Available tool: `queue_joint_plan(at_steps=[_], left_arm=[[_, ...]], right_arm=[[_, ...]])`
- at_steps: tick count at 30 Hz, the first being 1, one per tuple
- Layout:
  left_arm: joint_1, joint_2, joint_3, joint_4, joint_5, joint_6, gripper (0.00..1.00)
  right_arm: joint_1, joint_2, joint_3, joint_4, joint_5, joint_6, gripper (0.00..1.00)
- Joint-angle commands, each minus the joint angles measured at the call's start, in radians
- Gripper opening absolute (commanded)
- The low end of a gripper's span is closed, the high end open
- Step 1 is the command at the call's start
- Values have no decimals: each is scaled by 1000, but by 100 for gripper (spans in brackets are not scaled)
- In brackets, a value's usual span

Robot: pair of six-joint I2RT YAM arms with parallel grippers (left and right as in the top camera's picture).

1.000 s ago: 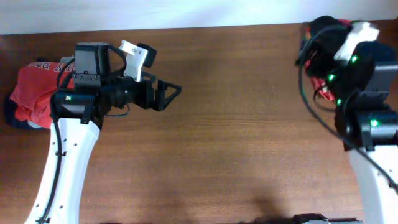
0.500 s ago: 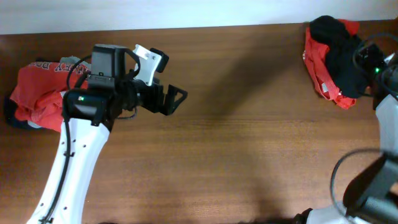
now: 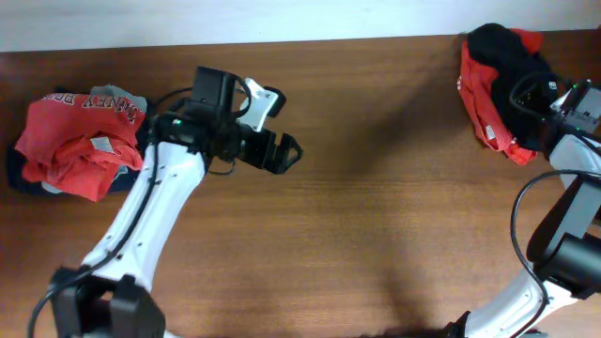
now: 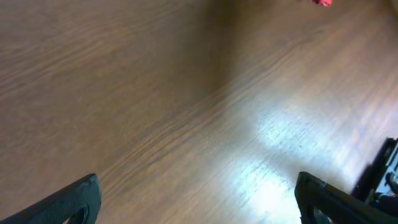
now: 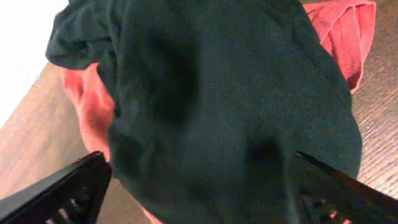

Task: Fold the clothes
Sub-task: 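Reach the right gripper to the black shirt on the red pile, then grasp the black shirt with the right gripper and lift it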

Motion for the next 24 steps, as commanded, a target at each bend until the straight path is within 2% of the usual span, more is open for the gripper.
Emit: queue_joint_plan(at_steps=[1,5,10,12,16,19,21,24], left_arm=[[-13,18,11,22,-3,8,99],[-15,21,11,49,-3,8,99],[-15,21,11,56,-12,8,99],[-15,21,11,56,-25,8,99],[-15,21,11,56,-29,8,99],[-15,21,11,58,-29,8,99],[-15,21,11,58,-29,8,99],[-15,21,11,58,-29,8,99]], right_arm=[[7,24,9,15,13,-16,89],[7,64,9,19,14,-18,85],[8,112,9,21,14,-28,75],[8,124,9,19,19,-34,64],[3,123,13,20,21,-39,25],[-4,107,26,19,20,-39,12],[-9,82,37,11,17,-39,6],[-10,23,60,-12,18,-39,4]])
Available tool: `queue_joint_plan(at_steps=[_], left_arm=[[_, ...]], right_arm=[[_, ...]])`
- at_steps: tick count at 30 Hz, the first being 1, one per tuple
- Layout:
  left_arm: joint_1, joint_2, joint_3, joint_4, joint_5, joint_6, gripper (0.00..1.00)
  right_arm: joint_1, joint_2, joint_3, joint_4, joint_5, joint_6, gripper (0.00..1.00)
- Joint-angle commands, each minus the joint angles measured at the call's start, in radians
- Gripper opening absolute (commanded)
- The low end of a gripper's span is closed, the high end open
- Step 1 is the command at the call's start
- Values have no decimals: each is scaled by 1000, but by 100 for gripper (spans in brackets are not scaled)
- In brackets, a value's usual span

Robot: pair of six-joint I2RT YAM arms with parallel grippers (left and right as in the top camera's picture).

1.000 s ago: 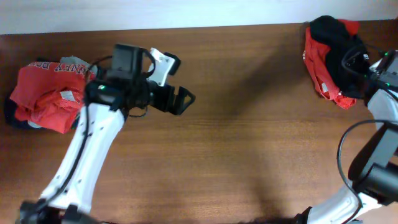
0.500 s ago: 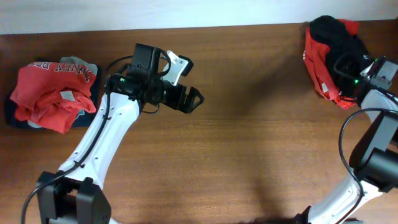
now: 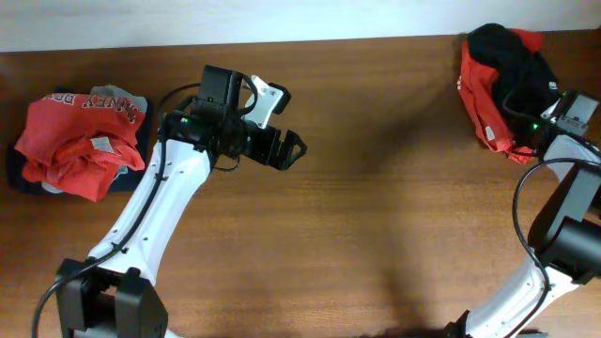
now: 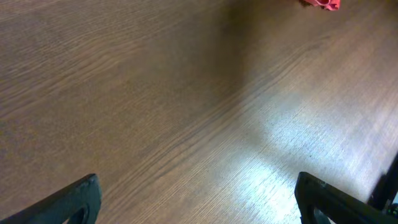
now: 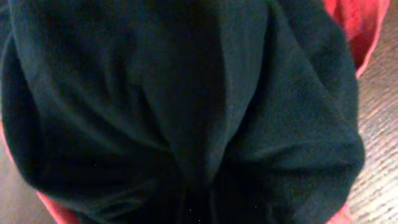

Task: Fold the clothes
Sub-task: 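Grasp the black shirt with the right gripper and lift it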

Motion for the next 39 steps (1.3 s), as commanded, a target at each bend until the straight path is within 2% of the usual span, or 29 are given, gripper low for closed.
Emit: queue_joint_plan(at_steps=[1,11,21,28,39], left_arm=[[-3,5,11,3,-5,8,99],[-2,-3,16,34,-5,8,99],[73,-74,142,21,-5,-34,99],[139,-189,159,-15,-5,-34,99],[268,-366,159,-233,-6,-33,99]], right_arm=[[-5,-94,53,-22,-1,-6,4],[-2,-316,238,-253,-14,-6,4],[39,-506,434,-428,-199,-57,4],[187,-592,536,-549,-282,-58,4],[549,-637,544,-618,-269,-20,4]])
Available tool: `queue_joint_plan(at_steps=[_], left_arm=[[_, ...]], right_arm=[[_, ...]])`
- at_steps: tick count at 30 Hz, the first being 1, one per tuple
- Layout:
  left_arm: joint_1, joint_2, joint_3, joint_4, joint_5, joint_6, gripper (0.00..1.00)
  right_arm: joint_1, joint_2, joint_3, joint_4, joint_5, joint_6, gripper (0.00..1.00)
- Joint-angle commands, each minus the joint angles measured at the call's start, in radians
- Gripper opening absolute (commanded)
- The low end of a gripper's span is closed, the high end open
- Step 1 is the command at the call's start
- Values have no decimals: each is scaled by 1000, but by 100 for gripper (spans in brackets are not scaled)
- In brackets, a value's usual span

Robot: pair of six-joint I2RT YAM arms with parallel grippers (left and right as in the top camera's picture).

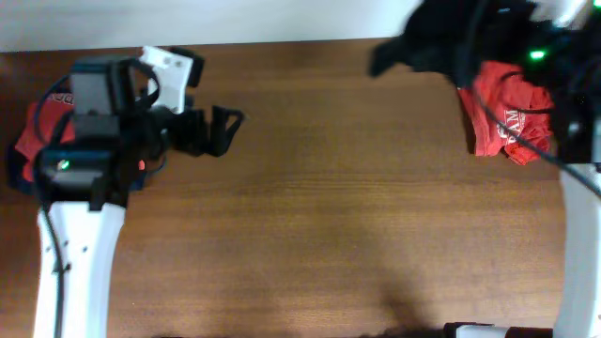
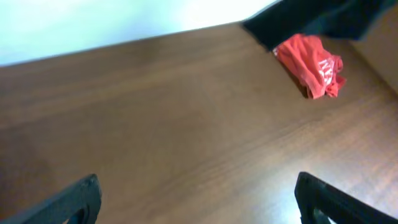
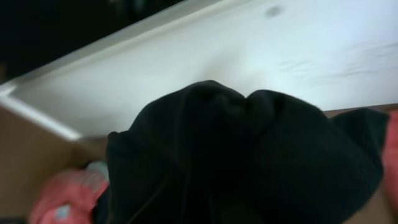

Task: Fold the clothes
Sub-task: 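Grasp the black shirt with the right gripper and lift it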

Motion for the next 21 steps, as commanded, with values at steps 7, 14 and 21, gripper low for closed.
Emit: queue_joint_plan(at_steps=[7,14,21], left_arm=[[12,-19,-7,-163,14,-9,98],[-75,10,-141,-79,63,-8,99],[-193,11,-323,217,73,-1,99]], right_arm=[[139,-19,23,4,29,115,4],[202,-6,23,4,26,132,4],[248,-5,23,8,24,169,4]])
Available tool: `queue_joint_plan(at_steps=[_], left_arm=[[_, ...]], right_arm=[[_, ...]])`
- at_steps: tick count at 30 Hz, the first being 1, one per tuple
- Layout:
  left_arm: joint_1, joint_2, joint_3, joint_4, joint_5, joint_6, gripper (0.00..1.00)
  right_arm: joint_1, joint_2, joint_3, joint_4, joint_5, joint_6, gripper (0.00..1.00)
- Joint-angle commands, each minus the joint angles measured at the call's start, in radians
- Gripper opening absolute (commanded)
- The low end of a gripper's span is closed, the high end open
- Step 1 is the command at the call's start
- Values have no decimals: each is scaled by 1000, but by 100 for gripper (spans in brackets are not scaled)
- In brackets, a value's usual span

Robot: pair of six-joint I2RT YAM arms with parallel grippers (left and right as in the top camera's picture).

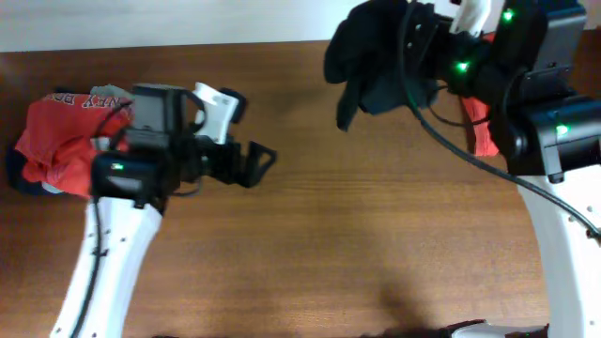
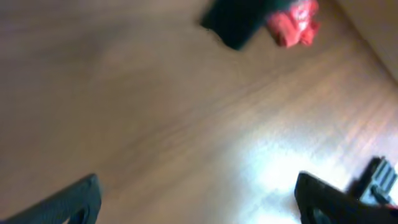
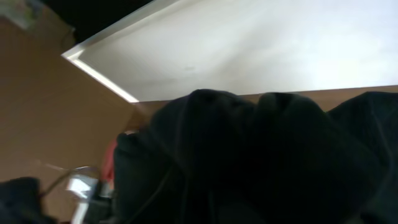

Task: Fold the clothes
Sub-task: 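Grasp the black shirt with the right gripper and lift it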

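Observation:
A black garment (image 1: pixel 368 54) hangs bunched above the back of the table, right of centre, with my right gripper (image 1: pixel 420 58) shut on it; its fingers are buried in the cloth. The black cloth (image 3: pixel 249 155) fills the right wrist view. A red garment (image 1: pixel 483 132) lies on the table at the back right, partly under the right arm. My left gripper (image 1: pixel 259 161) stands open over bare wood left of centre, with nothing between its fingers (image 2: pixel 74 200). Its wrist view shows the black garment (image 2: pixel 239 17) and the red one (image 2: pixel 293 23) far off.
A pile of clothes with a red printed shirt (image 1: pixel 58 141) on top lies at the left edge, just behind the left arm. The brown wooden table (image 1: pixel 357 235) meets a white wall along its back edge.
The black garment in my right gripper has moved left, away from the red one. My left gripper, still open, has moved right and toward the front.
My right gripper first stood open over the black garment lying on the red one at the back right. Then it was down in the cloth. Then the black garment hung lifted off the red one; now it hangs further left. The left gripper stayed open throughout.

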Motion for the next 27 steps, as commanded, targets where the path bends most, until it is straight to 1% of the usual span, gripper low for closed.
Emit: queue_joint_plan(at_steps=[1,3,5,8,11,18,22,27], left_arm=[[-45,2,-77,106,26,-1,99],[-67,2,-121,196,26,-2,98],[-84,2,-156,282,25,-8,94],[-97,2,-188,374,22,-21,94],[-103,3,-206,435,13,-21,93],[-103,50,-207,517,-10,-21,94],[-105,88,-207,551,-8,-40,93],[-122,95,-207,565,-10,-39,93]], right_arm=[[11,-6,23,11,-1,29,4],[11,-6,23,10,-20,32,4],[11,-6,23,10,-56,32,4],[11,-6,23,10,-93,32,4],[11,-6,23,10,-117,32,4],[11,-6,23,15,-189,36,4],[11,-6,23,14,-190,36,4],[11,-6,23,17,-190,37,4]])
